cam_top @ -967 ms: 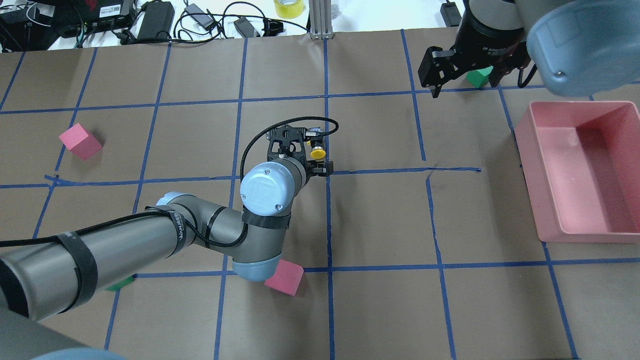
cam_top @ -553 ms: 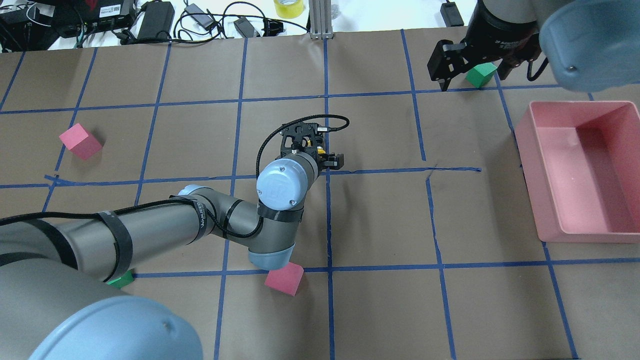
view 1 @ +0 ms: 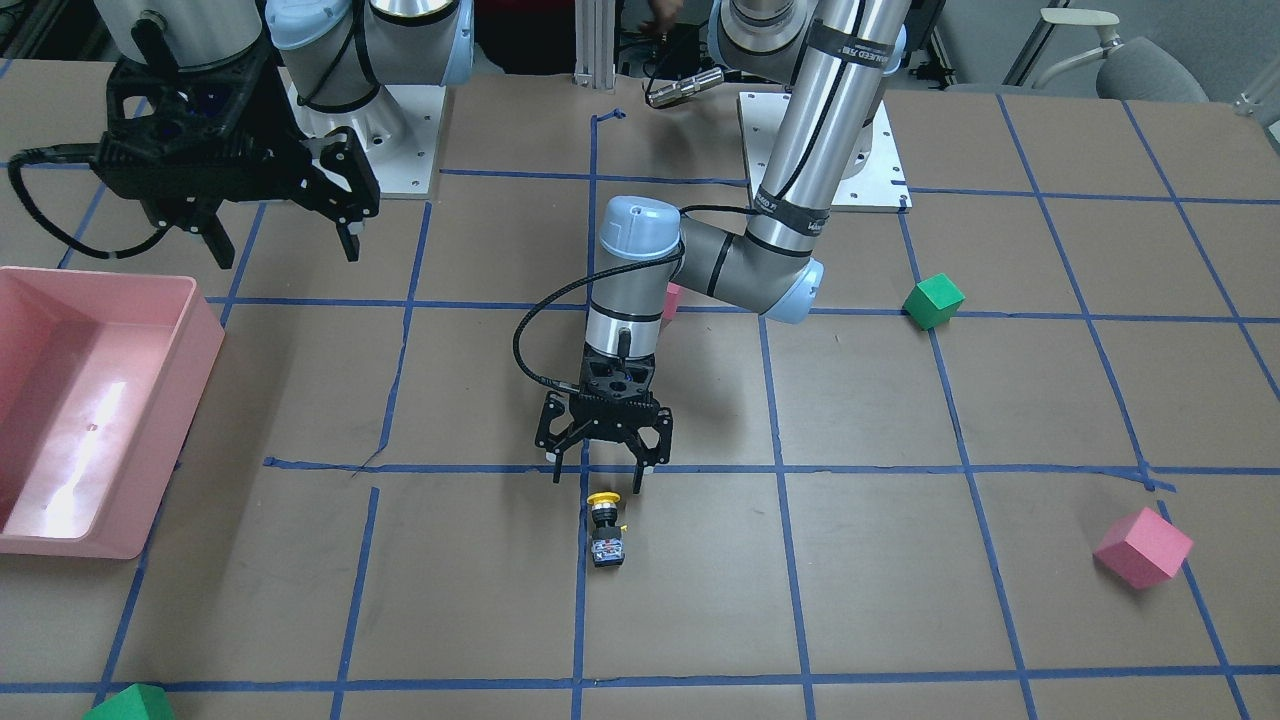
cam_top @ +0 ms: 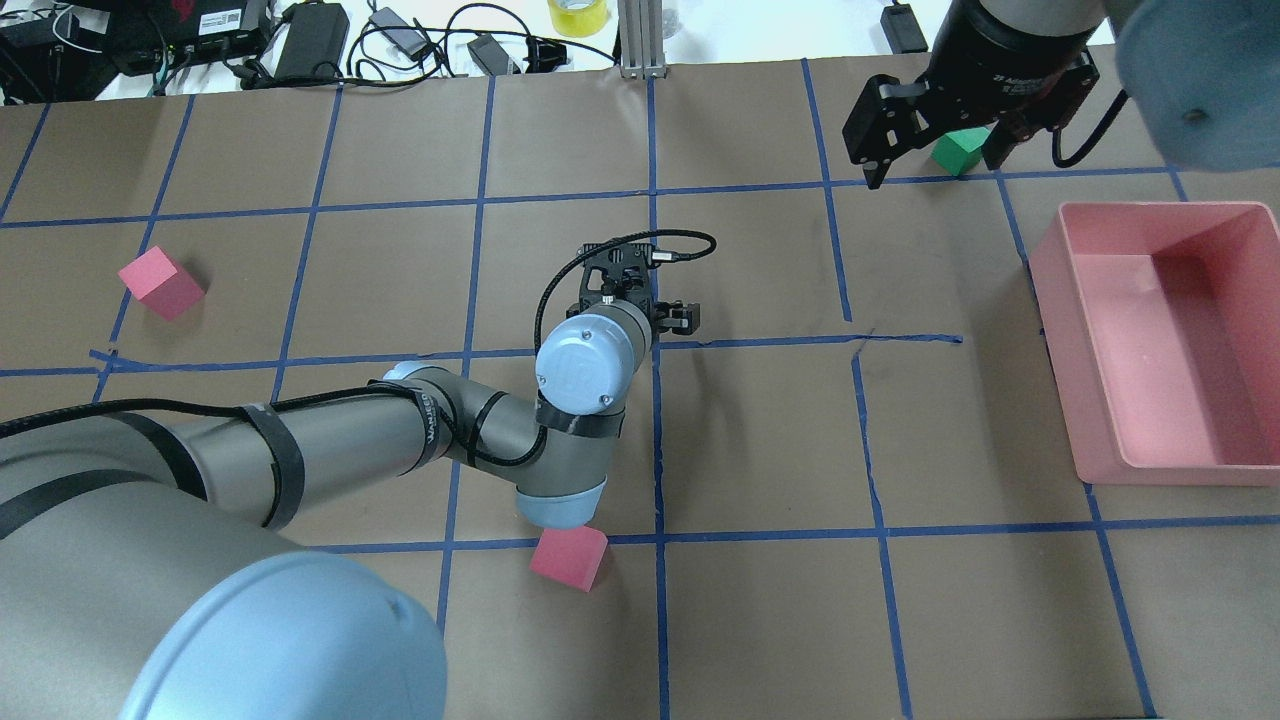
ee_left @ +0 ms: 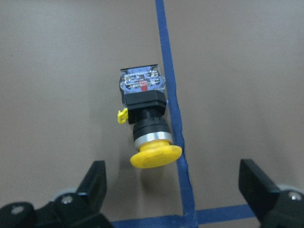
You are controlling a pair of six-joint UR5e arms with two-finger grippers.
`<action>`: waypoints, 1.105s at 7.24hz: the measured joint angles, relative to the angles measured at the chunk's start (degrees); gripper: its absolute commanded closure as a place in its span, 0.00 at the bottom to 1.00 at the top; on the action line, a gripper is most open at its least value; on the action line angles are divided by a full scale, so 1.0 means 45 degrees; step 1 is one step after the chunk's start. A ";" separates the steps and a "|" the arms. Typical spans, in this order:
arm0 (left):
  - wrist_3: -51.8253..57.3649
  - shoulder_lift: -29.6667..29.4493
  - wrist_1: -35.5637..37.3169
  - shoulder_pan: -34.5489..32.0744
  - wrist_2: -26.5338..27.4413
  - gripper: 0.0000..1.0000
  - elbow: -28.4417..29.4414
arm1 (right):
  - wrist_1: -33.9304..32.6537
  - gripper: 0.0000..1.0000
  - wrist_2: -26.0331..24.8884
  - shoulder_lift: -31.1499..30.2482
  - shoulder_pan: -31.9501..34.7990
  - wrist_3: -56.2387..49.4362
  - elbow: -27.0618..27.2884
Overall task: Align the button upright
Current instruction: 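Lower the left gripper and close it on the button's black body, then lift the button with the left gripper and set it upright, yellow cap up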
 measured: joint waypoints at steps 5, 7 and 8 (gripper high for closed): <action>0.0147 -0.0425 -0.0130 -0.0004 0.0275 1.00 0.0339 | 0.1906 0.00 -0.0025 0.0015 -0.0012 -0.0127 -0.0137; 0.0038 -0.0298 -0.0365 -0.0004 0.0692 1.00 0.0316 | 0.1904 0.00 0.0119 0.0001 -0.0014 -0.0120 -0.0175; -0.0017 -0.0119 -0.0667 -0.0004 0.0745 1.00 0.0370 | 0.1908 0.00 0.0083 -0.0003 -0.0014 -0.0123 -0.0186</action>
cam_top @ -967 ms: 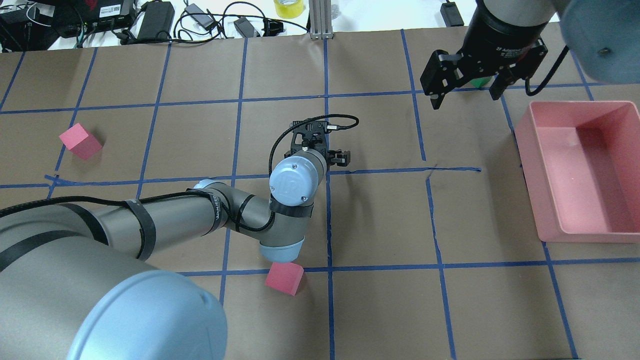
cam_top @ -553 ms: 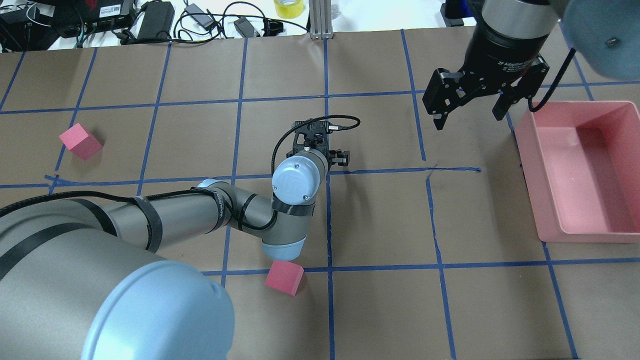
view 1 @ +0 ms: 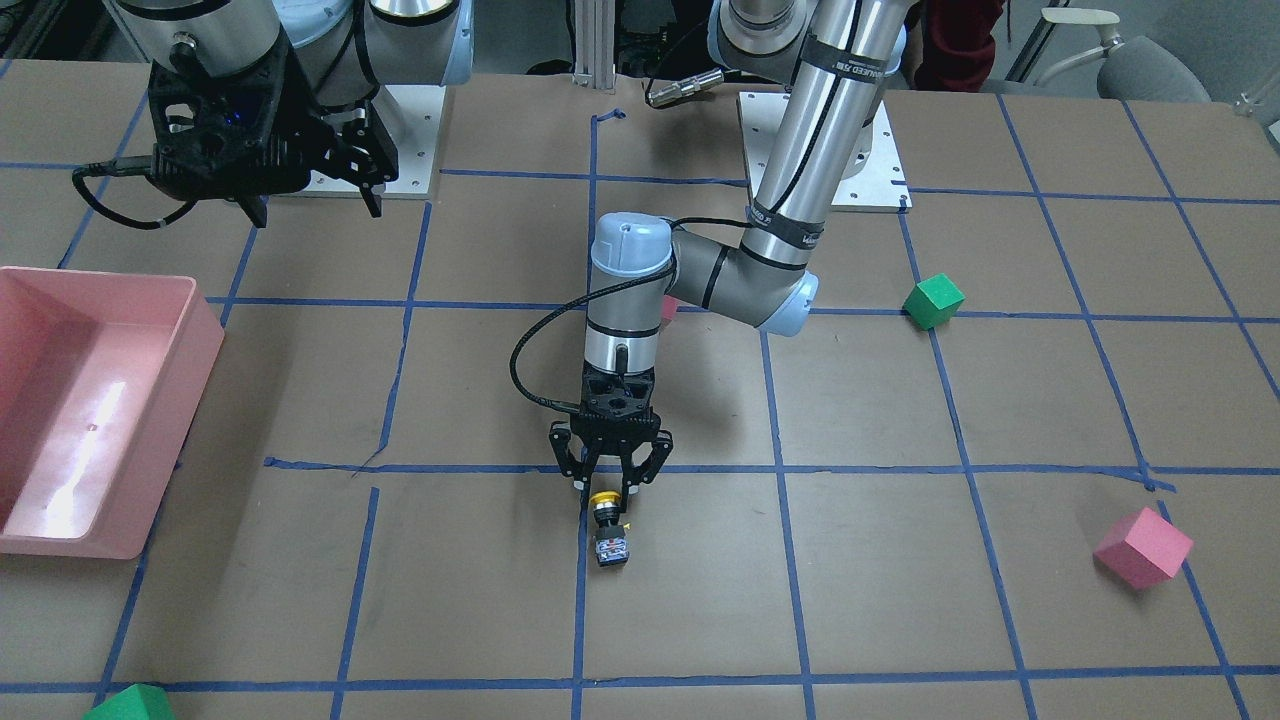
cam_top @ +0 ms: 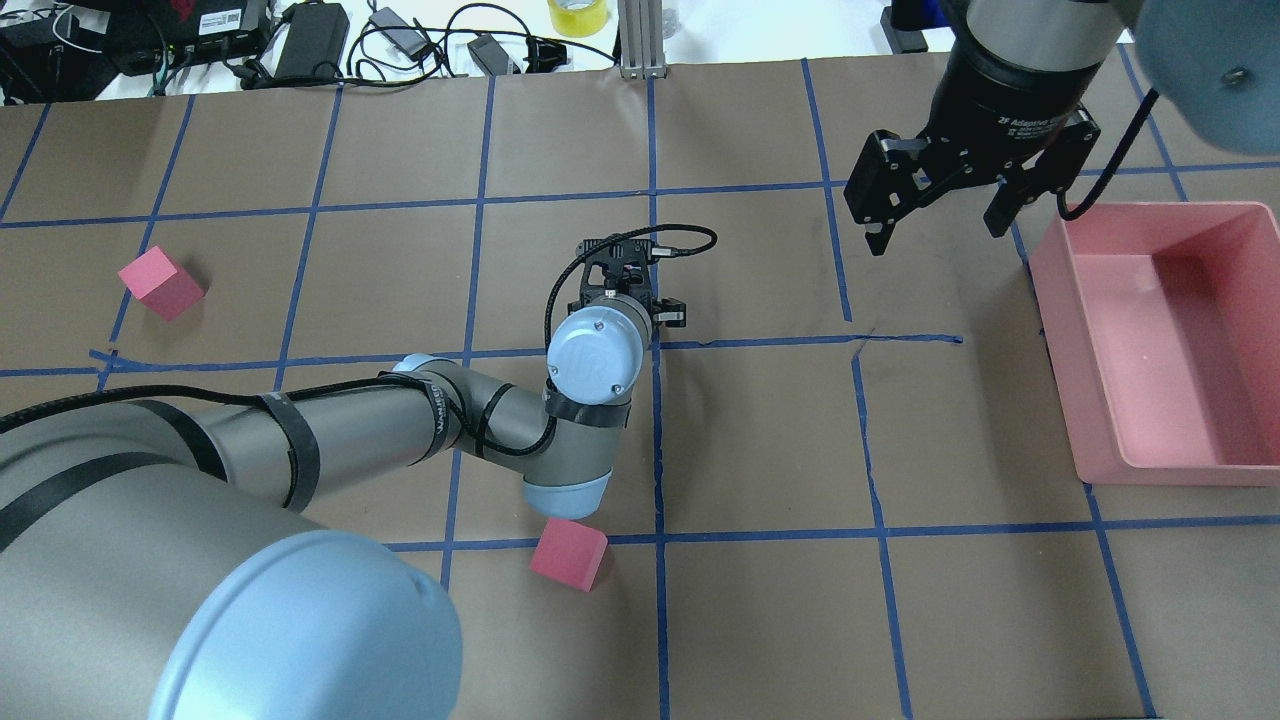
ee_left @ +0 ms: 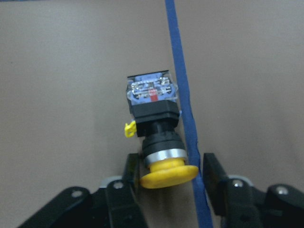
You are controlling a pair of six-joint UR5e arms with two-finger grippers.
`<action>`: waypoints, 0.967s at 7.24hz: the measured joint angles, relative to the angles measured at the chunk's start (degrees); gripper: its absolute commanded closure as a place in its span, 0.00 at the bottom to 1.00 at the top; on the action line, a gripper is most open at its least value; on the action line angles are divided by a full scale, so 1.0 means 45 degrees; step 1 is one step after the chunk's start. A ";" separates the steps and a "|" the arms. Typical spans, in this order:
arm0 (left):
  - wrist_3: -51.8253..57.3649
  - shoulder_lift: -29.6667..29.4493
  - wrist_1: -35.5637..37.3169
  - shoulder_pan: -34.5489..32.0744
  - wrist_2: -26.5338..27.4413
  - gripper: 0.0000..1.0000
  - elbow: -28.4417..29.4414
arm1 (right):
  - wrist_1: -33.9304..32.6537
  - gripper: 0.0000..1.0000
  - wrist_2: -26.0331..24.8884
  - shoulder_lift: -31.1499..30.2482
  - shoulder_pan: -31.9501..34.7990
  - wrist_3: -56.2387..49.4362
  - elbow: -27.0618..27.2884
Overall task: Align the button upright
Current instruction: 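Lift the button with the left gripper and set it upright, yellow cap up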
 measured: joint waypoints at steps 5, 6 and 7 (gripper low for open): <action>-0.2742 0.2113 -1.3657 0.0783 -0.2849 1.00 0.4524 | -0.0017 0.00 -0.0096 0.0012 -0.0031 -0.0004 -0.0071; -0.3507 0.2091 -1.5481 0.1153 -0.4378 1.00 0.5207 | -0.0019 0.00 -0.0108 0.0016 -0.0031 -0.0005 -0.0074; -0.3873 0.1922 -1.6381 0.1496 -0.5506 1.00 0.5489 | -0.0032 0.00 -0.0114 0.0018 -0.0033 -0.0005 -0.0074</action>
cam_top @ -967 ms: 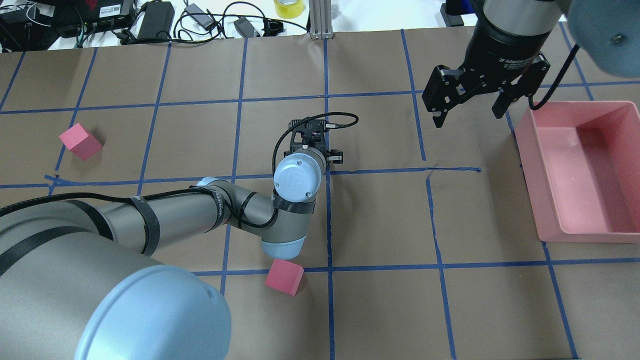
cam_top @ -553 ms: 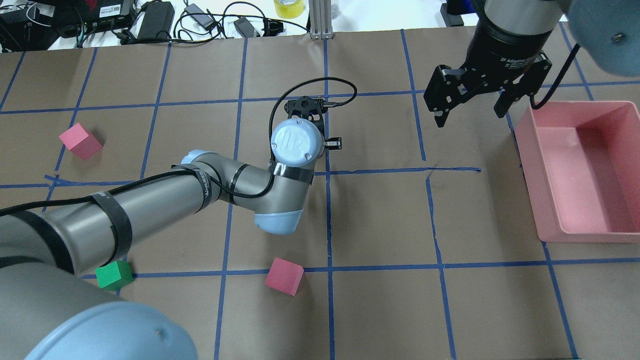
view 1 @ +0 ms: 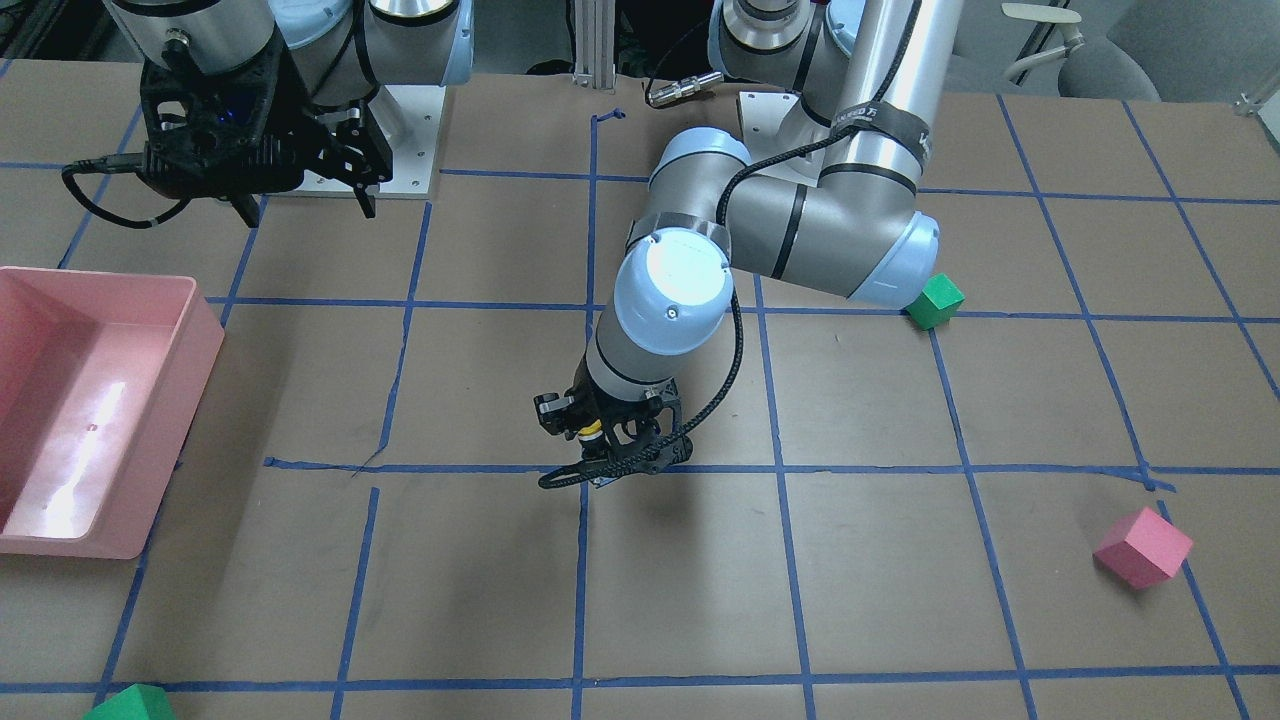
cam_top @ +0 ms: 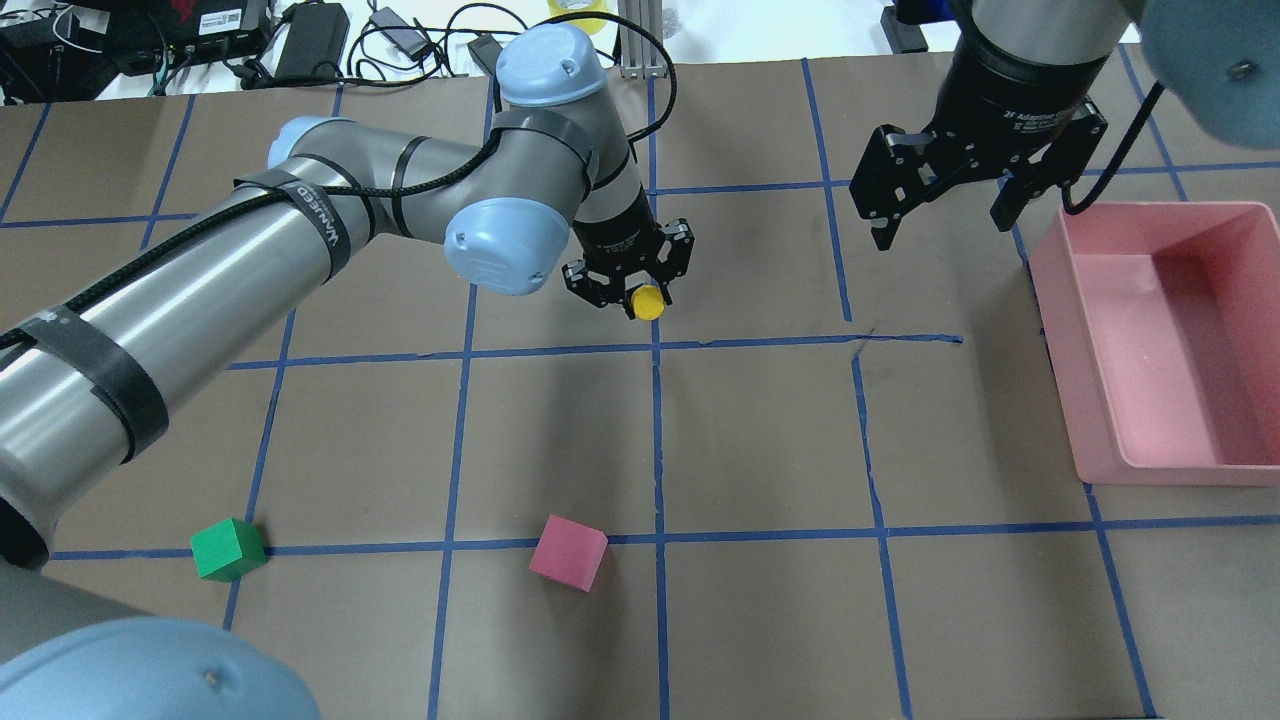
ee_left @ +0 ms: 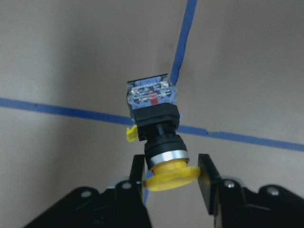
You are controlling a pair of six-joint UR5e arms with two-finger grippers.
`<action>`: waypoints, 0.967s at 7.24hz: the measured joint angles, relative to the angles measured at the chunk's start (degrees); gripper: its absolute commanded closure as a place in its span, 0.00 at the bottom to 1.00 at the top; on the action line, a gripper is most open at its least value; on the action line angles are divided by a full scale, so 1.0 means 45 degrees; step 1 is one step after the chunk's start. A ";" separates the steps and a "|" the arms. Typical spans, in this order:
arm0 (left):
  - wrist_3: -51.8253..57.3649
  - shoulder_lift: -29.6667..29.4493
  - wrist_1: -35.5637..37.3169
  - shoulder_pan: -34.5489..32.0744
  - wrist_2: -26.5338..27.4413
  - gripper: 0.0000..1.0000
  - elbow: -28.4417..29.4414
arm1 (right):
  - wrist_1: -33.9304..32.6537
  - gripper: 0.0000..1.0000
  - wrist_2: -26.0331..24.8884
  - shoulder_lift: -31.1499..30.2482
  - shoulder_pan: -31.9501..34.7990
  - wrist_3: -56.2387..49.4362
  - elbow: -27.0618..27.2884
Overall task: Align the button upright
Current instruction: 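Lift the button with the left gripper and set it upright, yellow cap up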
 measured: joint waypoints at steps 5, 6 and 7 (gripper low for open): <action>-0.0070 -0.1600 -0.0817 0.0636 -0.1842 0.00 0.0761 | -0.0125 0.00 -0.0002 0.0002 -0.0041 -0.0005 0.0030; -0.0073 -0.1612 -0.0868 0.0719 -0.1971 0.00 0.0823 | -0.0139 0.00 0.0002 0.0002 -0.0044 -0.0013 0.0037; -0.0033 -0.1545 -0.0992 0.0916 -0.2128 0.00 0.0872 | -0.0150 0.00 0.0005 0.0001 -0.0050 -0.0017 0.0041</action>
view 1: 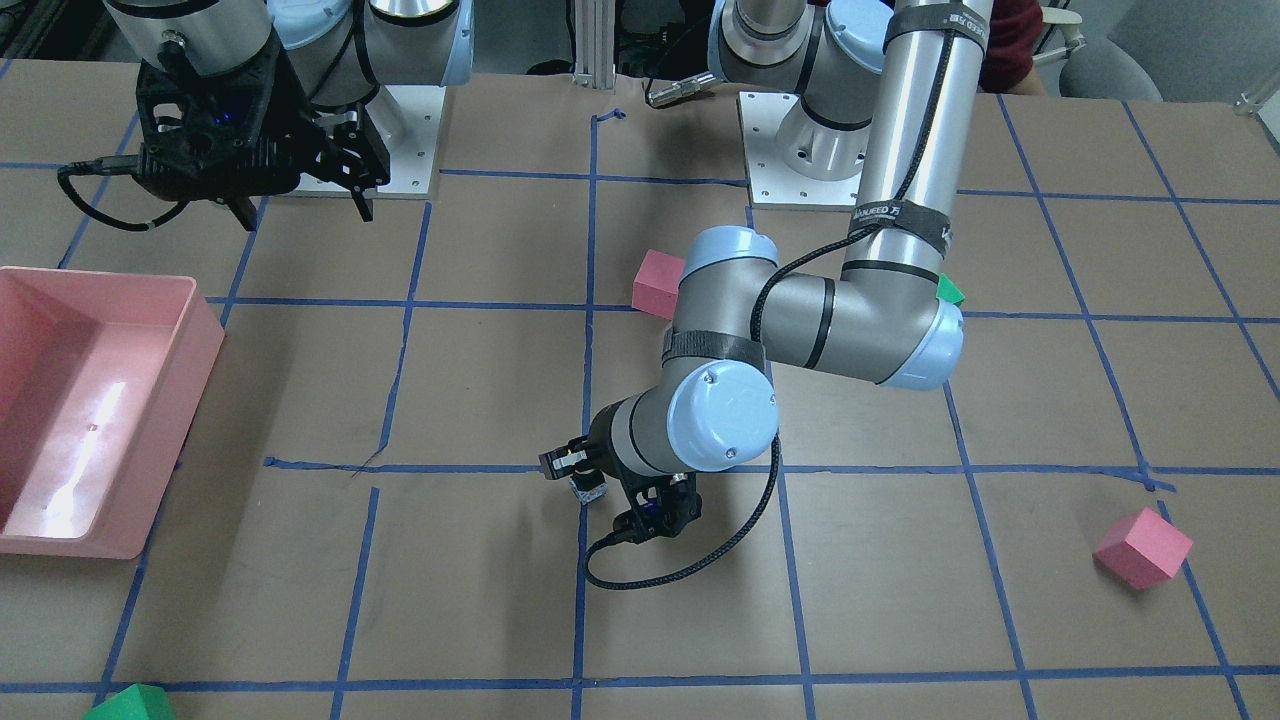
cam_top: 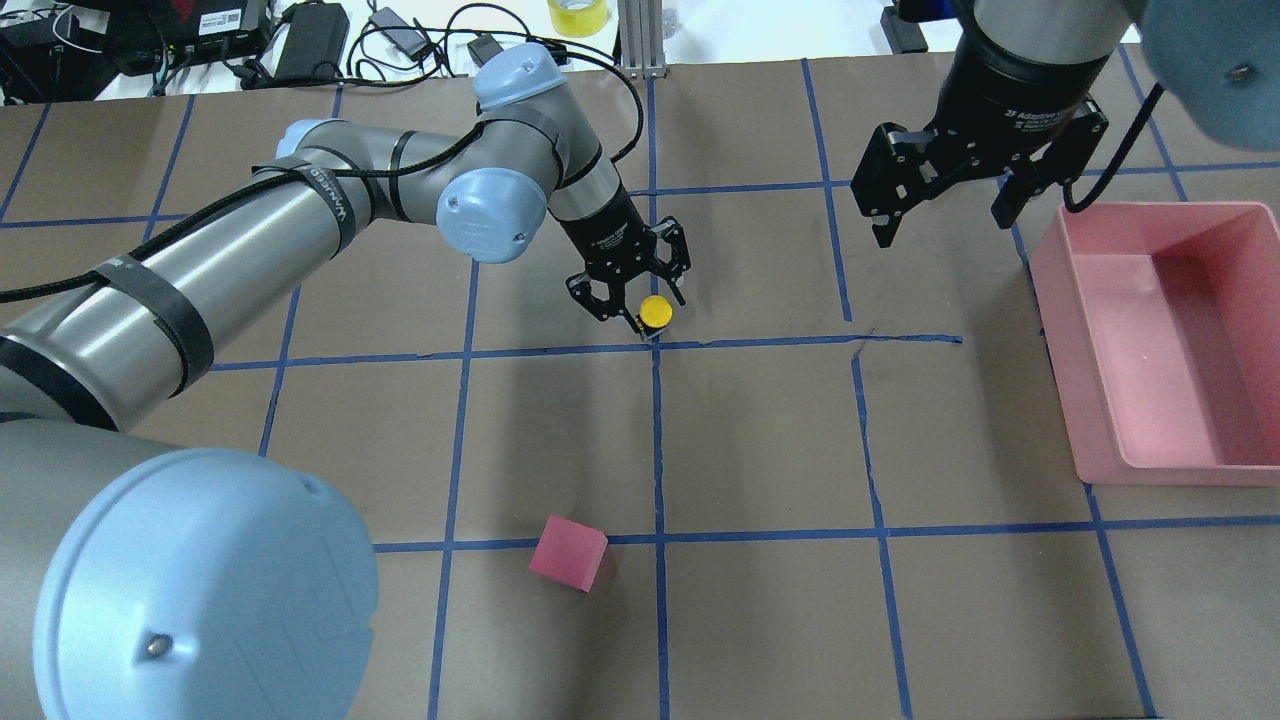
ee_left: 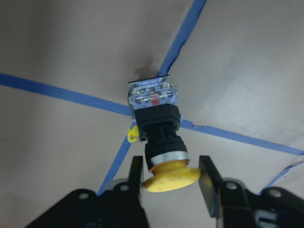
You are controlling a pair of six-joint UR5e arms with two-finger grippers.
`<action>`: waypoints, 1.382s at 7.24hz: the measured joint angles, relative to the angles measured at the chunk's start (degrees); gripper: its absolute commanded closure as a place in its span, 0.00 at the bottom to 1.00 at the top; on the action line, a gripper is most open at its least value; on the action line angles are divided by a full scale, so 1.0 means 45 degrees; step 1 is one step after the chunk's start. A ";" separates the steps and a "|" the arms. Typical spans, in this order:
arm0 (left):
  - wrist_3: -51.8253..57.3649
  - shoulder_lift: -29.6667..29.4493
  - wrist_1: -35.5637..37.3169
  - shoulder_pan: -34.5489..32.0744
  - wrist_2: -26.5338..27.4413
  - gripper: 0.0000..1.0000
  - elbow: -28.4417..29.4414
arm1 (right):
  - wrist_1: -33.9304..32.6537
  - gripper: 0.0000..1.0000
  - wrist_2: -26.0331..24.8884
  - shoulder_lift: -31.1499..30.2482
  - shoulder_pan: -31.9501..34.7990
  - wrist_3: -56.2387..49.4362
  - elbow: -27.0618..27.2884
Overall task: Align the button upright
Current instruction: 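Lift the button with the left gripper and set it upright, yellow cap up, then open the left gripper and raise it away from the upright button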
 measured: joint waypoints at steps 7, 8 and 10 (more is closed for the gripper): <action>0.6918 0.5800 -0.3307 0.0748 0.5770 0.00 -0.0341 | 0.0012 0.00 -0.0018 -0.0001 -0.0014 -0.0002 0.0022; 0.7385 0.6592 -0.2939 0.0913 0.6195 0.00 -0.0705 | 0.0012 0.00 -0.0018 0.0000 -0.0015 -0.0002 0.0023; 0.7640 0.7408 -0.2199 0.1476 0.6360 0.00 -0.1021 | 0.0012 0.00 -0.0018 0.0000 -0.0015 -0.0002 0.0023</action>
